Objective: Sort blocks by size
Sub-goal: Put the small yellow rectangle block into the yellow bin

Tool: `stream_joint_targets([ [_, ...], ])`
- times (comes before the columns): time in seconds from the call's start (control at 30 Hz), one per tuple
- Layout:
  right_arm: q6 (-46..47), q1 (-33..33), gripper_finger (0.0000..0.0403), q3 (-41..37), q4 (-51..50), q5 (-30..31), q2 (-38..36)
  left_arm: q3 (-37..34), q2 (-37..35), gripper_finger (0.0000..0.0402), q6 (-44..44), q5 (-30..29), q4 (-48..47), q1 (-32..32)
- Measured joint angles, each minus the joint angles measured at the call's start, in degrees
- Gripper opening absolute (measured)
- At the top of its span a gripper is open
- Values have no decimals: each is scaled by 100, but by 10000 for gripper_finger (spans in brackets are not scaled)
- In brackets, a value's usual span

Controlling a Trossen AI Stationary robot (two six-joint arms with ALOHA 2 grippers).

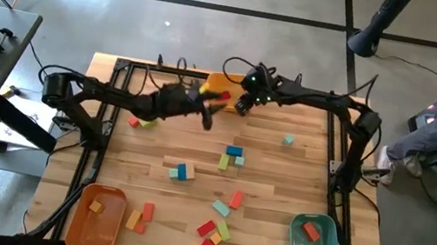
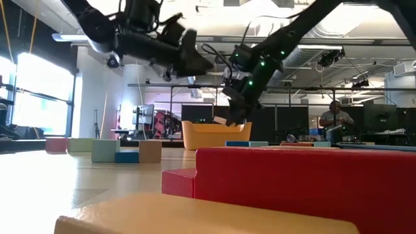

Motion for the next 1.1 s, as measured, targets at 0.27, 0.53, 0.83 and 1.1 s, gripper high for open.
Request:
stream_joint_targets([
  [0.27,98,-13,134,687,-791,-59,423,-2,-112,165,-209,-864,332,-1324],
  [0.53,507,-7,134,700,-886,-122,634,-2,-747,165,809,-2890,-747,-2354],
  [0.83,822,-104,134,695,-666,-120,690,-394,-1355,165,237,-3329,-2316,-1859],
  [1.1,935,-121,134,695,-671,-142,690,-820,-2098,165,226,-3033,-2281,-1088],
])
